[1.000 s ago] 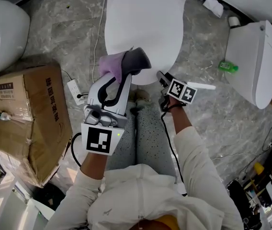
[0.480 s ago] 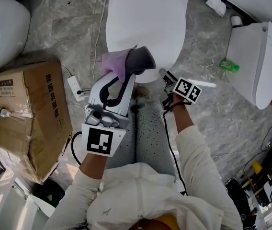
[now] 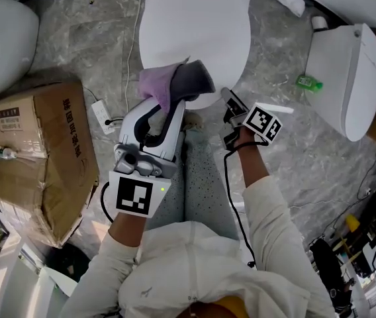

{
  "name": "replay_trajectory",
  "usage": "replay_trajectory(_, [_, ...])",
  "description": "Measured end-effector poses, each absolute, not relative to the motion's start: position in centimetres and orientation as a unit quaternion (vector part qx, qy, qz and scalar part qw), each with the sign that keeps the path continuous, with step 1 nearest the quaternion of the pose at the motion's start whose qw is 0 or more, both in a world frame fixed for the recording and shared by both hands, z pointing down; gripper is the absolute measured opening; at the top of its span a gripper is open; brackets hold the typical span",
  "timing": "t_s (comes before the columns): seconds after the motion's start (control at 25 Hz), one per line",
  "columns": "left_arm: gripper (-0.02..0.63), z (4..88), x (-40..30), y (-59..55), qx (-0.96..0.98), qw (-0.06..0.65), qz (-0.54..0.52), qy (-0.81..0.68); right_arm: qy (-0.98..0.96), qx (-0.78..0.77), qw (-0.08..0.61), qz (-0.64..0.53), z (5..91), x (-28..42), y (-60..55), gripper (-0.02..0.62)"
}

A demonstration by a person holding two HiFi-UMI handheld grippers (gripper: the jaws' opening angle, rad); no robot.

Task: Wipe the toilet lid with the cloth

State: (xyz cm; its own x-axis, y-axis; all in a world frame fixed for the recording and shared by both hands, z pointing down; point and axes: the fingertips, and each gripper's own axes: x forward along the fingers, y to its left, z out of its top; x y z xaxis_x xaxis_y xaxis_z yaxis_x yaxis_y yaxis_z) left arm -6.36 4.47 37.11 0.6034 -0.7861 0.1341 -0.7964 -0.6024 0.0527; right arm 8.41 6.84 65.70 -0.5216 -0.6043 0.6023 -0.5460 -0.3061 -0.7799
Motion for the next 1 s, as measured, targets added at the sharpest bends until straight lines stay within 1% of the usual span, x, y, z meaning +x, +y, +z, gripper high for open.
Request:
replay_trajectory(0.08, [0.023, 35.7, -6.2, 4.5, 0.895, 0.052, 0.046, -0.441, 0.592, -0.489, 0.033, -0.640, 63.5, 8.5, 6.0, 0.121])
replay_trajectory(0.44, [0.023, 30.0, -5.7, 4.8, 0.896, 0.040, 0.034, -0.442, 0.597, -0.475, 0.064, -0.643, 55.4, 9.1, 1.6, 0.126])
replay_trajectory(0.68, [0.023, 27.6, -5.2, 4.7, 0.890, 0.030, 0.032, -0.454, 0.598, -0.464, 0.032, -0.653, 53.5, 9.2, -0.3, 0.138])
replay_trajectory(1.0, [0.023, 25.3, -5.1, 4.6, 0.878, 0.019, 0.040, -0.476, 0.597, -0.462, 0.037, -0.655, 51.6, 9.4, -2.2, 0.143])
